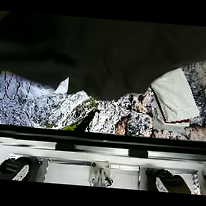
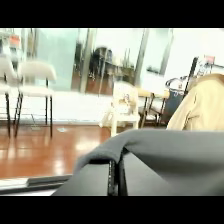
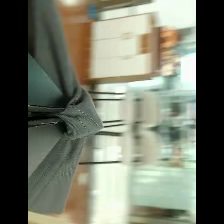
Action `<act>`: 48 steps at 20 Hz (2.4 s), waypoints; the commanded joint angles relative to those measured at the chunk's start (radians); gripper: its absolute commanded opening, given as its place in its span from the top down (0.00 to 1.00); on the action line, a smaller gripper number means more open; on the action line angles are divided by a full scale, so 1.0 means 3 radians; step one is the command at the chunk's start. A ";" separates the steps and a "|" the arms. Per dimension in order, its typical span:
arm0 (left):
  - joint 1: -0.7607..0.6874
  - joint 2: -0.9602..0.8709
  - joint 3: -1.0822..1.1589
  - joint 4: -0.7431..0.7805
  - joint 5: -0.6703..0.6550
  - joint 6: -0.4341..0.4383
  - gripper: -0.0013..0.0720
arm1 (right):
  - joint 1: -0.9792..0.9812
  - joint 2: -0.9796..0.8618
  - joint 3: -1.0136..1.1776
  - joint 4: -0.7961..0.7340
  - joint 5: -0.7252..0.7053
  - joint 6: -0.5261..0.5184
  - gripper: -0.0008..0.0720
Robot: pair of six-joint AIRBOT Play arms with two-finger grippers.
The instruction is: Fold the shirts.
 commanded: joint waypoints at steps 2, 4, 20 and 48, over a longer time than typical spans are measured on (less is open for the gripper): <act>0.0139 0.0140 0.0235 0.0306 -0.1038 -0.0137 0.93 | 0.0001 0.0226 0.0210 0.0201 0.0228 -0.0055 0.88; 0.0139 0.0140 0.0183 0.0521 -0.1390 -0.0137 0.93 | 0.0001 0.0187 0.0209 0.0220 0.0229 -0.0121 0.88; 0.0137 -0.0062 -0.2916 0.0662 -0.0212 -0.0614 0.92 | 0.0005 -0.2506 0.0206 0.1474 -0.0361 -0.0065 0.88; 0.2453 -0.1881 -0.3368 -0.0051 -0.1675 0.1183 0.03 | -0.0988 -0.2706 -0.0801 0.1216 -0.2782 -0.0436 0.05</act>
